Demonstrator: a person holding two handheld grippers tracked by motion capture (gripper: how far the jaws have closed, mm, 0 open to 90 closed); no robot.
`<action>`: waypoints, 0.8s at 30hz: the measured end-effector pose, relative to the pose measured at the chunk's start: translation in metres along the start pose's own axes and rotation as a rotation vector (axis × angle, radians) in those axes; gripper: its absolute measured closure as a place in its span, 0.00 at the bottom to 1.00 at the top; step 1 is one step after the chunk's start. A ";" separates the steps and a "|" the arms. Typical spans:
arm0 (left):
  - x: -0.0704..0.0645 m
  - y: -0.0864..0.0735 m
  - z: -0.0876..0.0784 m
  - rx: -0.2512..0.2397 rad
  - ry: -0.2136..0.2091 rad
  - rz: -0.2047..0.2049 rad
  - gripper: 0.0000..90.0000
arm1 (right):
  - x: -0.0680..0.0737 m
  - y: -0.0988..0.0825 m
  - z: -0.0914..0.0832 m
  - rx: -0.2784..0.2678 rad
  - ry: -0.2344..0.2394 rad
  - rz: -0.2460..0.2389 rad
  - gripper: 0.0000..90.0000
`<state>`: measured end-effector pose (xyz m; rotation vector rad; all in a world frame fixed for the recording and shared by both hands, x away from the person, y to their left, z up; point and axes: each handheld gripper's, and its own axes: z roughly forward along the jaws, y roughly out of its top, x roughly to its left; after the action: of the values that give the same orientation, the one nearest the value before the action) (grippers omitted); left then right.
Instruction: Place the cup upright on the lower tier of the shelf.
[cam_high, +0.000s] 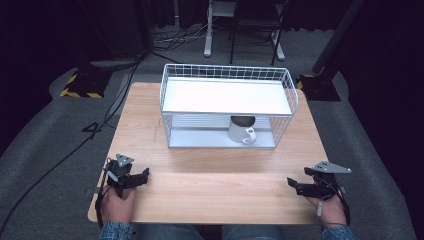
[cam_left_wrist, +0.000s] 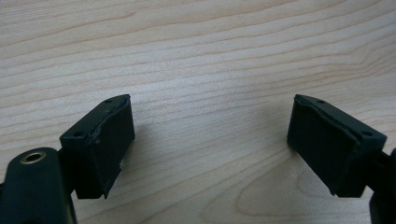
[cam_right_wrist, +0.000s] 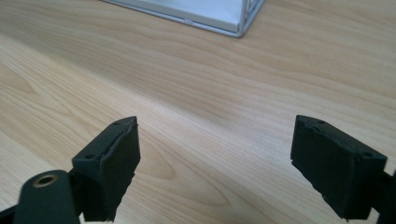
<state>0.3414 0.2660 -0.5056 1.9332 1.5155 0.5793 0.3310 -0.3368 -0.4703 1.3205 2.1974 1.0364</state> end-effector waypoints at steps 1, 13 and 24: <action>0.000 0.000 0.000 0.001 0.000 -0.001 0.17 | -0.002 -0.005 0.002 0.001 -0.007 0.008 0.18; 0.000 0.000 0.000 0.001 0.000 -0.001 0.17 | -0.003 -0.022 0.017 0.030 -0.045 -0.010 0.17; 0.000 0.000 0.000 0.001 0.000 -0.001 0.17 | 0.000 -0.027 0.023 0.023 -0.049 -0.032 0.15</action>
<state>0.3413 0.2659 -0.5056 1.9332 1.5168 0.5788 0.3296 -0.3355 -0.5052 1.3028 2.1935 0.9599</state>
